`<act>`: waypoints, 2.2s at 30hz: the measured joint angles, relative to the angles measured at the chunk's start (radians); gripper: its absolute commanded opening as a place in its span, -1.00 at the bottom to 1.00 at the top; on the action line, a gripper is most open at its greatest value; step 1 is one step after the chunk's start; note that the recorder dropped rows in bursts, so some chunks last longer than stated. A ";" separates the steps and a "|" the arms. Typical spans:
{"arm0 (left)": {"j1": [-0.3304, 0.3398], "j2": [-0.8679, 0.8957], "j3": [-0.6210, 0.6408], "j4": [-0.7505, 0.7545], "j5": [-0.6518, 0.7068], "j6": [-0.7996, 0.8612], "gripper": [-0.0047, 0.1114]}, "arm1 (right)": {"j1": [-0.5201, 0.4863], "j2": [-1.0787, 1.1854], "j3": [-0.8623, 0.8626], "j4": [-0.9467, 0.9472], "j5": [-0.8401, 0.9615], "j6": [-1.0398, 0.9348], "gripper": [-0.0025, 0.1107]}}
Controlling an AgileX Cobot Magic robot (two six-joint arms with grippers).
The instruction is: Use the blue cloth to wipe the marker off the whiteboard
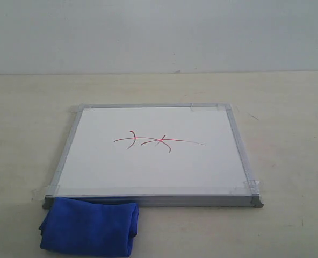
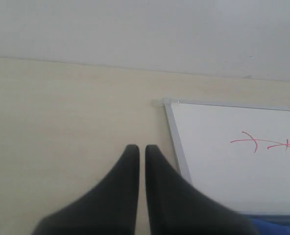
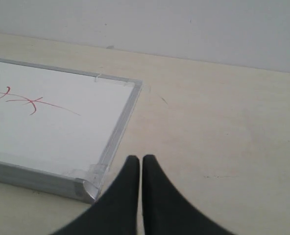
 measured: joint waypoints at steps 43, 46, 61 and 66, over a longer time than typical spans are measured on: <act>0.000 0.000 0.000 0.000 0.000 0.000 -0.84 | 0.315 1.007 -0.687 0.006 -0.184 -0.108 -0.96; 0.000 0.000 0.000 0.000 0.000 0.000 -0.84 | 0.457 1.136 -0.805 0.006 -0.062 -0.166 -0.96; 0.000 0.000 0.000 0.000 0.000 0.000 -0.84 | 0.821 1.773 -1.412 0.082 0.668 -0.438 -0.96; 0.000 0.000 0.000 0.000 0.000 0.000 -0.84 | 0.862 1.946 -1.573 0.075 0.762 -0.455 -0.85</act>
